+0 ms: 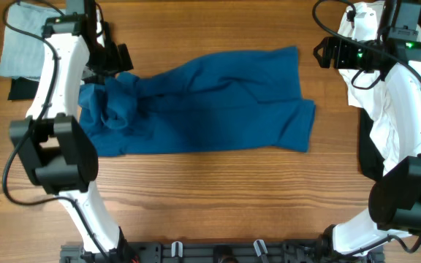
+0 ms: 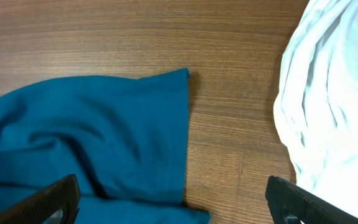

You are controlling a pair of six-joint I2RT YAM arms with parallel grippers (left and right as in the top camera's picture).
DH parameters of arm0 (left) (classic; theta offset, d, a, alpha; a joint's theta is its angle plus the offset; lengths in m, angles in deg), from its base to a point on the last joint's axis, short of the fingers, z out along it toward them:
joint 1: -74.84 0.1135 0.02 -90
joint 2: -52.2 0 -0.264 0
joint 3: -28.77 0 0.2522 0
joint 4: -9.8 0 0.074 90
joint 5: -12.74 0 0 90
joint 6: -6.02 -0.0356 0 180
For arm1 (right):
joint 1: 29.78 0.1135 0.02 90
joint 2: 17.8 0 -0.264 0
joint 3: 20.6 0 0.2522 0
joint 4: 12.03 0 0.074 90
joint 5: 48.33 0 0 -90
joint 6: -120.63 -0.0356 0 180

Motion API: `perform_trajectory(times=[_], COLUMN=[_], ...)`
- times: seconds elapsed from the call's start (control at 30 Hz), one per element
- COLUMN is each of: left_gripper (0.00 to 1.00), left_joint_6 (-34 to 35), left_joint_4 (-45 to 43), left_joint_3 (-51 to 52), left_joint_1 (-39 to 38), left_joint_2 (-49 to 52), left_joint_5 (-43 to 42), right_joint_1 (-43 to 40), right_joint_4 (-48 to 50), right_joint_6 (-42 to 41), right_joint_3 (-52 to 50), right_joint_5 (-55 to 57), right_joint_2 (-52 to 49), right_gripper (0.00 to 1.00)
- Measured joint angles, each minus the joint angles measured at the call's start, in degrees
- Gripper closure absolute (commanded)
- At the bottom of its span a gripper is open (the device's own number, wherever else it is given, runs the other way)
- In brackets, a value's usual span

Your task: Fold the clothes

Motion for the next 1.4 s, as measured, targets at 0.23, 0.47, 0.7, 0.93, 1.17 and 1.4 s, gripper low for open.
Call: perform_trajectory(times=[0.23,0.47,0.7,0.93,1.17,1.4], left_gripper=[0.29,0.96,0.96,0.96,0.96,0.96], left_joint_6=[-0.24,0.68,0.92,0.00,-0.44,-0.42], left_joint_4=[-0.70,-2.95,-2.93,-1.68,2.78,4.28], left_joint_3=[0.02,0.02,-5.90,-20.72,-20.79,-20.79], left_joint_1=[0.00,0.00,-0.33,-10.86,-15.39,-15.39], left_joint_2=[4.37,5.07,5.14,-0.50,-0.74,-0.74], left_joint_5=[-0.87,-1.29,0.66,4.66,9.03,9.77], right_joint_1=[0.00,0.00,0.00,0.00,1.11,6.32], right_joint_4=[0.00,0.00,1.90,11.13,24.24,33.81], right_joint_6=[0.00,0.00,-0.24,-2.40,-2.86,-3.67], right_joint_3=[0.00,0.00,0.00,0.00,0.09,0.02], right_joint_5=[0.00,0.00,-0.42,-0.87,-0.81,0.52], right_joint_2=[0.00,0.00,0.00,-0.52,-15.37,-24.04], right_gripper=[0.04,0.05,0.09,0.10,0.14,0.18])
